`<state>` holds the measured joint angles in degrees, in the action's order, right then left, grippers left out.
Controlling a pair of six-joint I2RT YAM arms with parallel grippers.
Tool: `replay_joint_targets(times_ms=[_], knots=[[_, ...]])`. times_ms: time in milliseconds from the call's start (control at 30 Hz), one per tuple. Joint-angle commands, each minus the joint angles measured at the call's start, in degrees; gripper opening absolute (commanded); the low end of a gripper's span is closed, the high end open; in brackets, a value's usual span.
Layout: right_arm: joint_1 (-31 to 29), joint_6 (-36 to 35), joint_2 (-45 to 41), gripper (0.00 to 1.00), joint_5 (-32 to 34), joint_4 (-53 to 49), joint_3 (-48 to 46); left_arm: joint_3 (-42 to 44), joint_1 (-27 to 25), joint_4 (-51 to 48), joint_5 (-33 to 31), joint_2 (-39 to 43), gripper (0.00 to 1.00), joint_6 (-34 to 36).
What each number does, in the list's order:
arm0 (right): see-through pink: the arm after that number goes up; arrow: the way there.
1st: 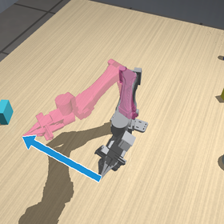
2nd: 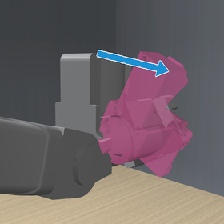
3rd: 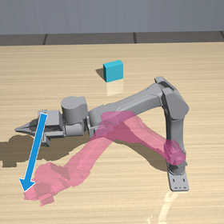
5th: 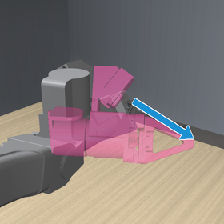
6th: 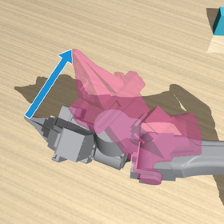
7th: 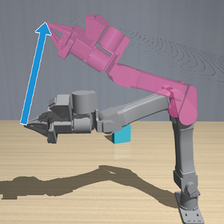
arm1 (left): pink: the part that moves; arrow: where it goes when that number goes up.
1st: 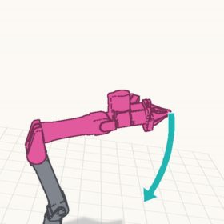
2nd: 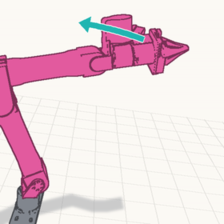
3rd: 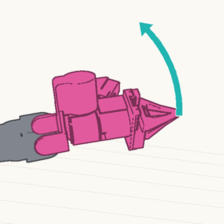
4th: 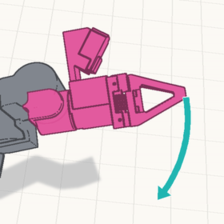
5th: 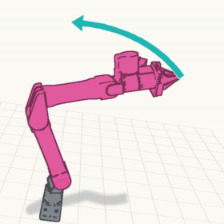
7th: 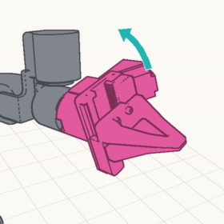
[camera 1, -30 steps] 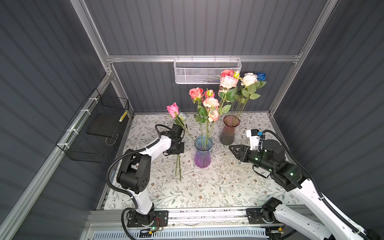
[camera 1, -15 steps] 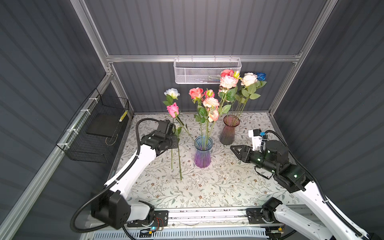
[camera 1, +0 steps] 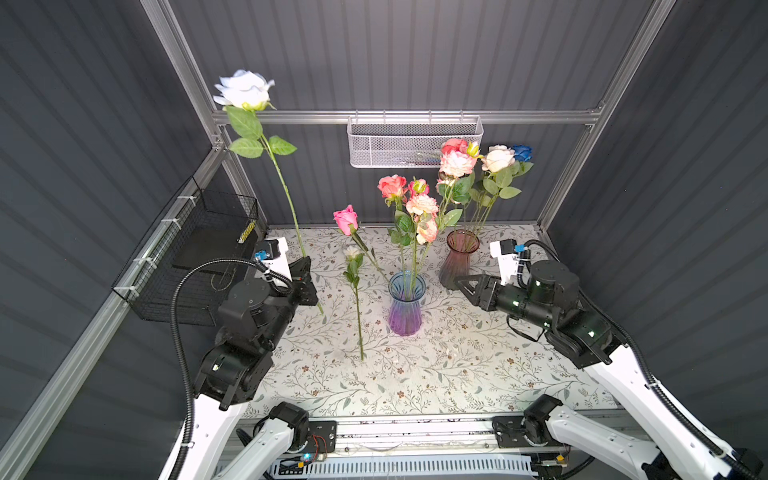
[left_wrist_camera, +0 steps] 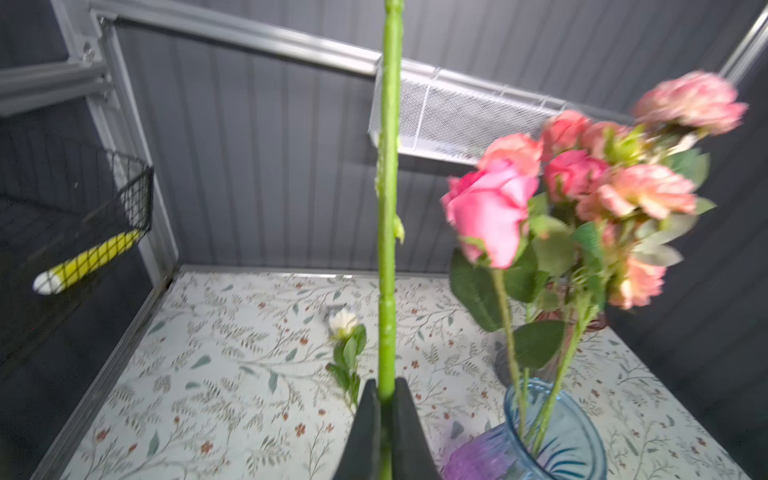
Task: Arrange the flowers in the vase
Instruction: 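Lift the white rose upright with the left gripper, then grasp the white rose stem with the right gripper while the left gripper holds it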
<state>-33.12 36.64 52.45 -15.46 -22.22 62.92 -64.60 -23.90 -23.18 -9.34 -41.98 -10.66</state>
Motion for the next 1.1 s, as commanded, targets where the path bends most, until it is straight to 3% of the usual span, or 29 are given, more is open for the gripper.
replay_joint_targets(times_ms=[0, 233, 333, 600, 900, 1067], knots=[[-0.9, -3.7, 2.2, 0.44, -1.0, 3.3, 5.1, -3.7, 0.1, 3.2, 9.8, -2.4, 0.00, 3.5], [-5.1, -8.7, 9.7, 0.48, 1.0, 2.0, 16.7, -7.5, 0.1, 2.3, 19.4, -4.4, 0.00, 2.7], [-7.1, -10.7, 14.3, 0.50, 1.3, 1.9, 22.6, -7.2, 0.1, 3.3, 25.3, -5.6, 0.00, 1.2], [-14.5, -15.5, 28.1, 0.55, 2.7, -1.5, 42.5, -4.0, 0.1, 6.8, 34.0, -5.2, 0.00, -5.3], [-16.9, -12.4, 44.4, 0.56, -2.5, -1.2, 61.1, -3.4, 0.0, 4.6, 35.7, -4.5, 0.00, -5.8], [-17.8, -10.8, 49.0, 0.54, -3.2, -0.7, 65.2, -2.3, 0.0, 4.5, 36.2, -4.1, 0.00, -6.1]])
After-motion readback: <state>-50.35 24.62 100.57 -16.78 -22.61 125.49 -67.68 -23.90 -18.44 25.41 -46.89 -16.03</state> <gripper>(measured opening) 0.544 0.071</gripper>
